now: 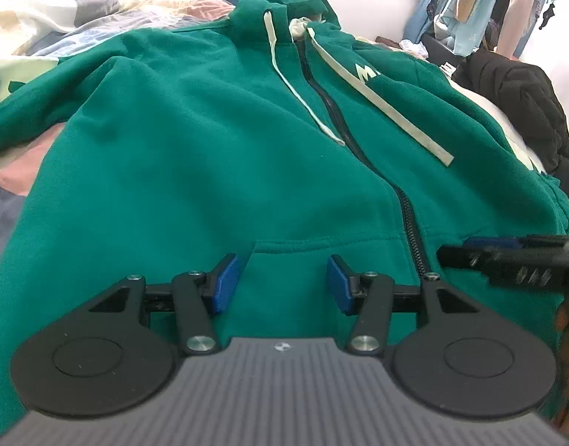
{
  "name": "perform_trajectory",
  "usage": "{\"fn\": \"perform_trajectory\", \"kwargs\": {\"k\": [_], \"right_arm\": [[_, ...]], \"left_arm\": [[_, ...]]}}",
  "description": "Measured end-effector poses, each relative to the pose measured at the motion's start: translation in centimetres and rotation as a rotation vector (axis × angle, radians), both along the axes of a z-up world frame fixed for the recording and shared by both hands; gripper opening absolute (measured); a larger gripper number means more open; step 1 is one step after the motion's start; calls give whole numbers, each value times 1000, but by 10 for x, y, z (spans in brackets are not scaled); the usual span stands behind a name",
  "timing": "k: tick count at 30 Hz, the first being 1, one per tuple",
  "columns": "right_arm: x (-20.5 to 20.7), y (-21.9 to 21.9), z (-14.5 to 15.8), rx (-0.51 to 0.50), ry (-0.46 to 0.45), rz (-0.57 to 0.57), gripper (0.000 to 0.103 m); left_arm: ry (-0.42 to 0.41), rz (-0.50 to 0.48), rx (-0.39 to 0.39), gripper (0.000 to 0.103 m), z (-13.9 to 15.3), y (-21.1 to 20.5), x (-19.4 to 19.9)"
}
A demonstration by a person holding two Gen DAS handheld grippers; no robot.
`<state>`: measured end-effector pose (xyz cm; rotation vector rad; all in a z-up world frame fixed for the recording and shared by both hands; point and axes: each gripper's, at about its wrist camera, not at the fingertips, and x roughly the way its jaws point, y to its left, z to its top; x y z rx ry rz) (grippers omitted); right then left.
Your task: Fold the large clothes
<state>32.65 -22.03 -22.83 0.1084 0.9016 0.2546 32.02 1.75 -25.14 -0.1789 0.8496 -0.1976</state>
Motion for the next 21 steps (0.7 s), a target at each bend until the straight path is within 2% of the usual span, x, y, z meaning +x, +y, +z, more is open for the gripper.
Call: {"fn": "perform_trajectory", "kwargs": {"k": [3,7,9,11,15,16,18,21], "right_arm": [[-1,-15,15,-31,-61,-49,49],[-7,-42,49,-109,-211,-123,51],[-8,-57,61,-188,-279,-186,62],[-5,-74,65,-249,-303,-247,70],[4,-114,60,-251,-233,-347,71],[6,-122,59,-240,-214,-360,73],[9,-140,53,-229,-184,-390,84],[13,-157,41,-212,-130,-428,85]], "left_arm": [[-2,2,-7,58,1,1,-2],[-3,13,-19,58,3,4,-5],[-4,19,-21,58,6,4,-7],[-8,26,-25,58,9,5,-9],[-20,29,-19,58,13,6,-14],[-24,31,-14,58,14,6,-15],[-28,32,-10,58,15,5,-17],[-35,32,-10,58,17,5,-19]]}}
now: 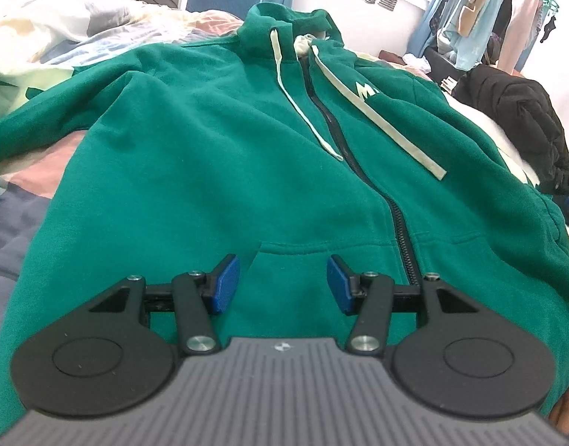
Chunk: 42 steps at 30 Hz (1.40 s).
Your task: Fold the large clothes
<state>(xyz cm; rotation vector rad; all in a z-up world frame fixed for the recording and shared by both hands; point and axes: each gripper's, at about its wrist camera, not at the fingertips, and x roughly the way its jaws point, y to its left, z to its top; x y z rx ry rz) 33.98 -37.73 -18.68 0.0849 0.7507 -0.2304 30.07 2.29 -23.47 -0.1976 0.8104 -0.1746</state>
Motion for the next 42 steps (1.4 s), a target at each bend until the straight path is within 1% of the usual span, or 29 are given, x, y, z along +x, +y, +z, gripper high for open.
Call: {"fn": "perform_trajectory", "kwargs": {"k": [1,3,4,6,7,10,11,12,13,14,15,16,18,21,23,26,29,31,36,39,42], "right_arm": [[2,-2,-4,15,20,7,85],[3,-1,-16,33,73,60,85],[6,3,-22,17,101,85,85],[8,9,-34,-53,148,110,85],[9,10,-38,-77,158,108,85],[12,1,-44,-58,159,67,85],[12,0,-45,-59,165,66,79],[13,0,-43,-61,166,69,69],[12,0,-40,-62,164,64,63],[11,-2,-36,-66,156,49,57],[10,-5,-31,-62,146,34,55],[10,-12,-24,-49,132,18,54],[5,-26,-8,-11,73,-6,54],[-6,-55,21,-1,-29,-71,53],[-13,-82,37,13,-96,-131,53],[-19,-125,58,30,-170,-229,53],[-24,-160,75,73,-274,-276,52],[-22,-179,83,103,-323,-299,51],[-1,-209,94,170,-397,-329,51],[16,-228,93,171,-416,-362,51],[29,-244,83,190,-443,-383,51]], "left_arm": [[-3,-1,1,58,0,0,-1],[-7,-1,3,58,1,-1,-1],[-8,-2,4,58,1,-1,-2],[-9,-1,7,58,1,-2,-2],[-10,0,9,58,1,-1,-2],[-16,4,13,58,1,0,-4],[-19,7,14,58,2,0,-4],[-22,10,16,58,2,1,-4],[-23,15,16,58,3,2,-4],[-25,18,12,58,3,3,-4],[-26,22,5,58,4,4,-4],[-27,25,0,58,4,5,-4],[-30,26,-7,58,5,7,-4],[-36,24,-8,58,5,8,-5],[-36,25,-10,58,5,9,-5],[-33,32,-15,58,3,9,-5],[-34,42,-19,58,2,9,-4],[-37,52,-12,58,2,8,-4],[-42,88,-18,58,6,8,-4],[-46,106,-6,58,9,8,-5],[-38,121,13,58,8,6,-5]]}}
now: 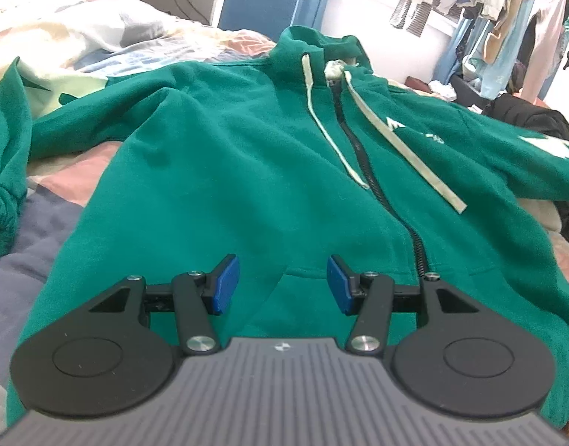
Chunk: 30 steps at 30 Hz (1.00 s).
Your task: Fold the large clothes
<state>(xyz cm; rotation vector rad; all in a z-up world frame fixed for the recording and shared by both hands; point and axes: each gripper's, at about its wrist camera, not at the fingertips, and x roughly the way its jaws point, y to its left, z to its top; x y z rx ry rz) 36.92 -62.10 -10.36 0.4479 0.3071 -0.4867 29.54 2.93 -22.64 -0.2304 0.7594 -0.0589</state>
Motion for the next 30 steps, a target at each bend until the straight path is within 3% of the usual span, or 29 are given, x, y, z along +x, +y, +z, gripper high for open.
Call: {"fn": "perform_trajectory", "kwargs": {"k": [6,10,15,20,25,30], "right_arm": [[8,11,6,5,-63,63,51],[4,46,40,-10,-130,172,51],[-19,124,93,-46,-219,359,51],[-44,222,122,-95,-257,561,51],[-63,340,110,-188,-201,763,51],[-92,446,65,-224,-120,962,51]], "left_arm": [[15,27,-3,58,-2,3,6],[16,31,-10,58,-2,5,8],[-16,30,-39,58,10,13,-2],[-80,42,-108,58,31,31,-22],[-139,75,-178,58,50,55,-41],[-170,129,-259,58,61,88,-53]]}}
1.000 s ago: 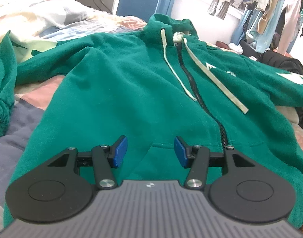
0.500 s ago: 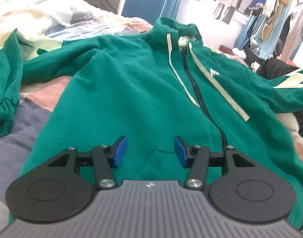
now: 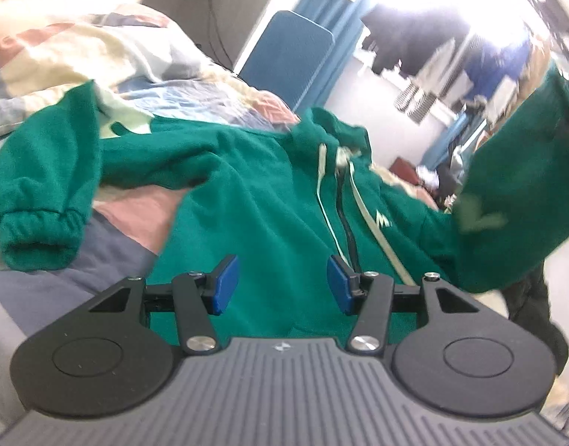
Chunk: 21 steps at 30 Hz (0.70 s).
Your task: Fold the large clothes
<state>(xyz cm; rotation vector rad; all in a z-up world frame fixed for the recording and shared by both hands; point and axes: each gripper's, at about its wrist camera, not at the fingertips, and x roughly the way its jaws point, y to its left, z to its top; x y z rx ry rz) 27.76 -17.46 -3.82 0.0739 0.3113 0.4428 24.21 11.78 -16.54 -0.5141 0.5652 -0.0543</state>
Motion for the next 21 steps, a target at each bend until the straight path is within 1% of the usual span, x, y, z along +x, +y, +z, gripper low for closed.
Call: {"fn": "perform_trajectory", "kwargs": {"k": [3,5,7,8,9,10,12,13,15,16,18,20,21], "right_arm": [[-10,46,-36,-29,58,83,52],[-19,72,-66,-64,100,120,52],[-19,89,-94,-72,168,152,52],[-19,96,-109,-69,215,152,52],[-9,94,-121,-63,250,147,52],[-14,103,-133,-70,276,149,52],[-21,118,-154,-122,282,155,53],[-17,123,-163,-135,294,153,53],[-9,123,-175,-121,353,157,54],[-4,120,-176,-107,369,157,55],[-4,119,-173,-92,386,169,57],[-6,113,-166,-102,396,193,63],[-9,110,-161,-111,399,209,65]], "left_arm": [[-10,38,-41,58,3,21,-3],[-12,56,-70,58,2,33,-5],[-8,71,-99,58,-1,42,-4],[-10,67,-112,58,-3,47,-2],[-1,72,-115,58,-6,50,0],[9,77,-113,58,-9,53,4],[26,72,-108,58,-14,55,10],[33,66,-108,58,-15,55,12],[35,48,-105,58,-17,52,16],[32,38,-96,58,-17,50,17],[32,25,-71,58,-17,45,18],[34,12,-52,58,-17,39,19],[33,5,-45,58,-16,36,19]]}}
